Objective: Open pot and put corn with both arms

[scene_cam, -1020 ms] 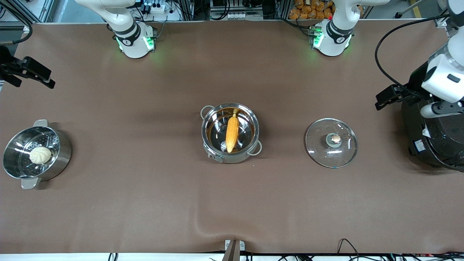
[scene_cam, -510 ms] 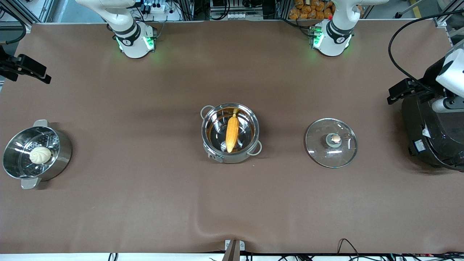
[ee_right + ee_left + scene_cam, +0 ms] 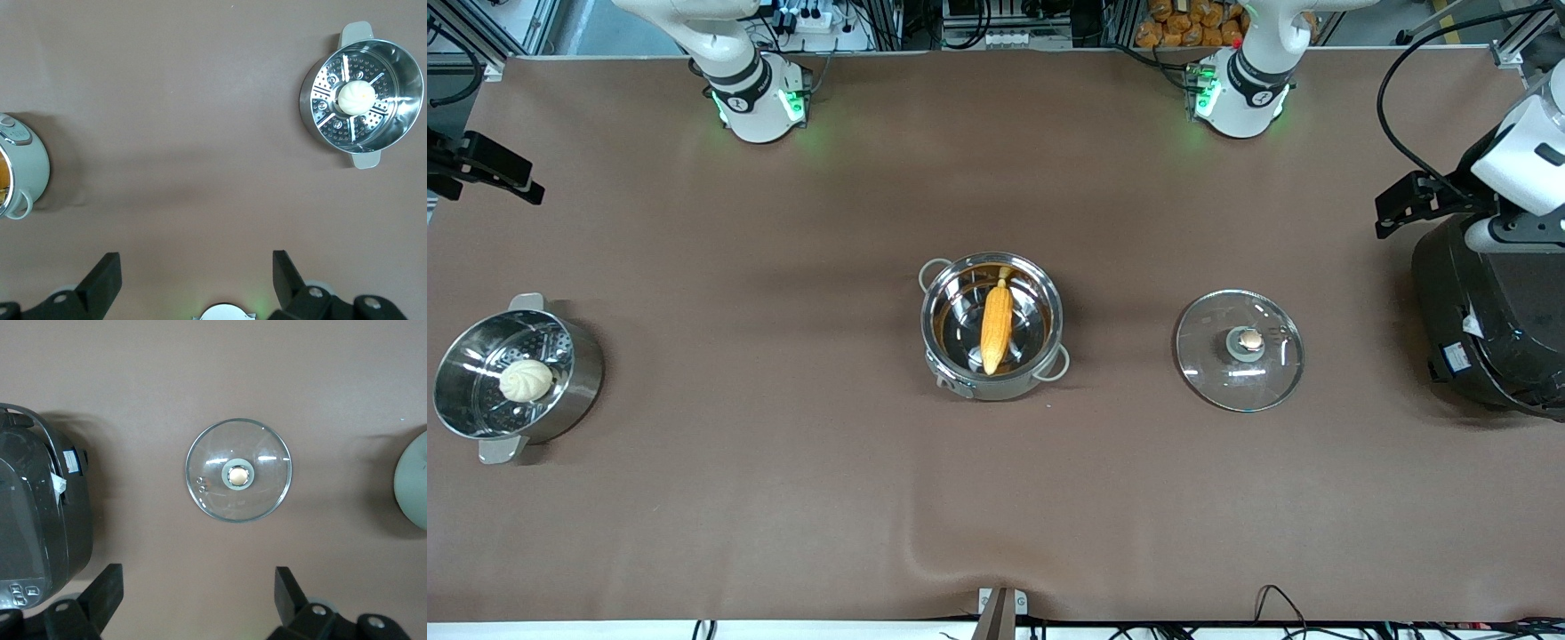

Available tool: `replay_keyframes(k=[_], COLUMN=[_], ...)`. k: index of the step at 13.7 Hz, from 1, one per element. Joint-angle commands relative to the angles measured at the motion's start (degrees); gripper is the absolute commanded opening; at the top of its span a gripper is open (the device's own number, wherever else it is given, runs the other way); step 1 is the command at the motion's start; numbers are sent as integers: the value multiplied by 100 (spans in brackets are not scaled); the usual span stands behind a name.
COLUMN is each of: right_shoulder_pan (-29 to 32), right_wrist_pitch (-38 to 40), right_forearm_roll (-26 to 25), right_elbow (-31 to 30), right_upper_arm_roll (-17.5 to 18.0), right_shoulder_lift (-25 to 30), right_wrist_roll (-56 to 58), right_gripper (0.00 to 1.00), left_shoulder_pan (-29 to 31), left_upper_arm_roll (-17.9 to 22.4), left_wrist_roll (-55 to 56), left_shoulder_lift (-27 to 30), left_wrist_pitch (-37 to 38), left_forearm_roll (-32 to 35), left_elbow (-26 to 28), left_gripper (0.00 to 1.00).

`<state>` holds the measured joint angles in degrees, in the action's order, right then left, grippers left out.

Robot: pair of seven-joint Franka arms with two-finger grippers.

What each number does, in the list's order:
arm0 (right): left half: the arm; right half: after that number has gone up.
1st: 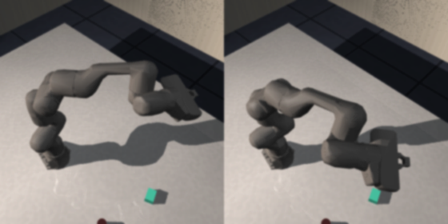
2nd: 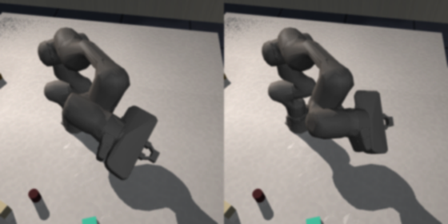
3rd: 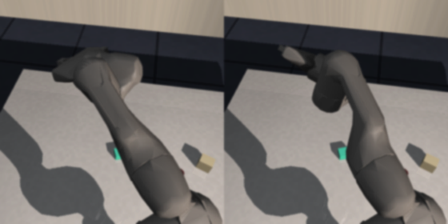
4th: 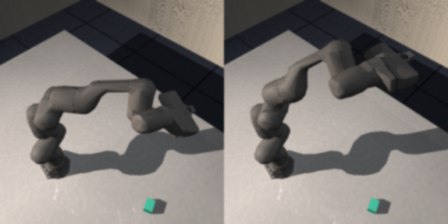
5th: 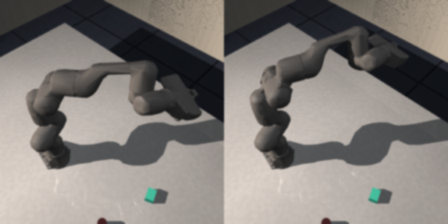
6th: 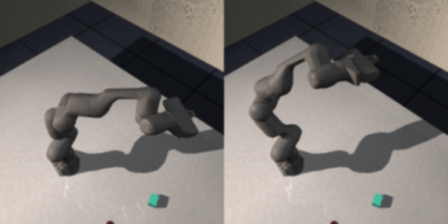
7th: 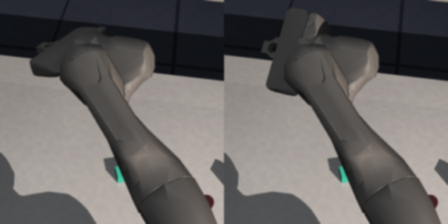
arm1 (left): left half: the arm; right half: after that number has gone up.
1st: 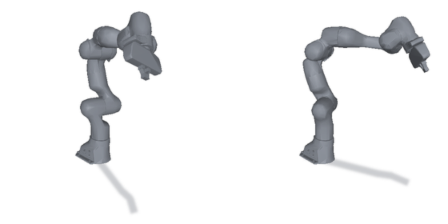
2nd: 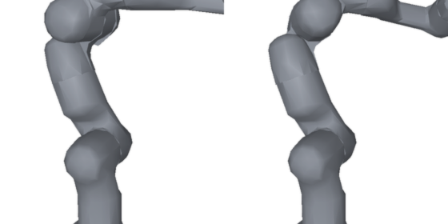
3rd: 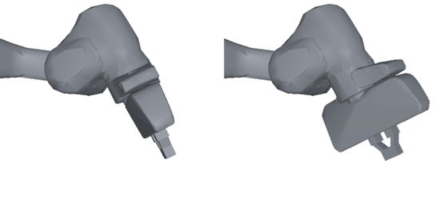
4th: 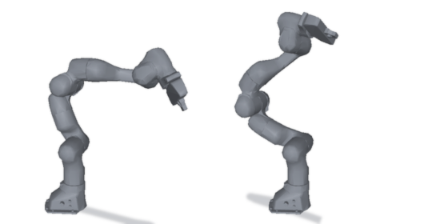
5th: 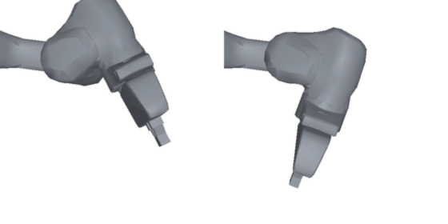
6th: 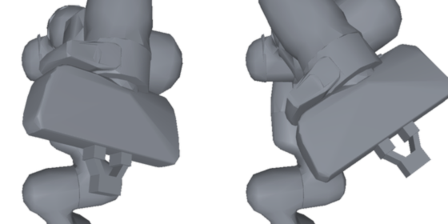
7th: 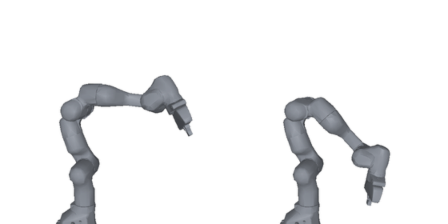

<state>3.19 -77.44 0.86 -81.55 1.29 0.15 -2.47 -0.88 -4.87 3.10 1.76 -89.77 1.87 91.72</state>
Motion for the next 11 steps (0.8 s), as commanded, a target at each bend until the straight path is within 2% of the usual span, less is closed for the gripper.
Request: replay_keyframes(k=[1, 11], right_shoulder_pan=[85, 103], right_wrist_pitch=[80, 71], right_forearm_roll=[-24, 28], right_elbow=[131, 122], right_upper_arm_roll=[90, 90], right_shoulder_lift=[-76, -76], right_wrist_roll=[115, 71], right_gripper=[100, 100], left_shoulder_pan=[114, 70], left_upper_arm_roll=[-84, -14], left_wrist_roll=[-196, -135], left_shoulder_lift=[255, 88], left_wrist_pitch=[-119, -66], left_forearm_roll=[94, -46], left_elbow=[250, -67], left_gripper=[100, 100])
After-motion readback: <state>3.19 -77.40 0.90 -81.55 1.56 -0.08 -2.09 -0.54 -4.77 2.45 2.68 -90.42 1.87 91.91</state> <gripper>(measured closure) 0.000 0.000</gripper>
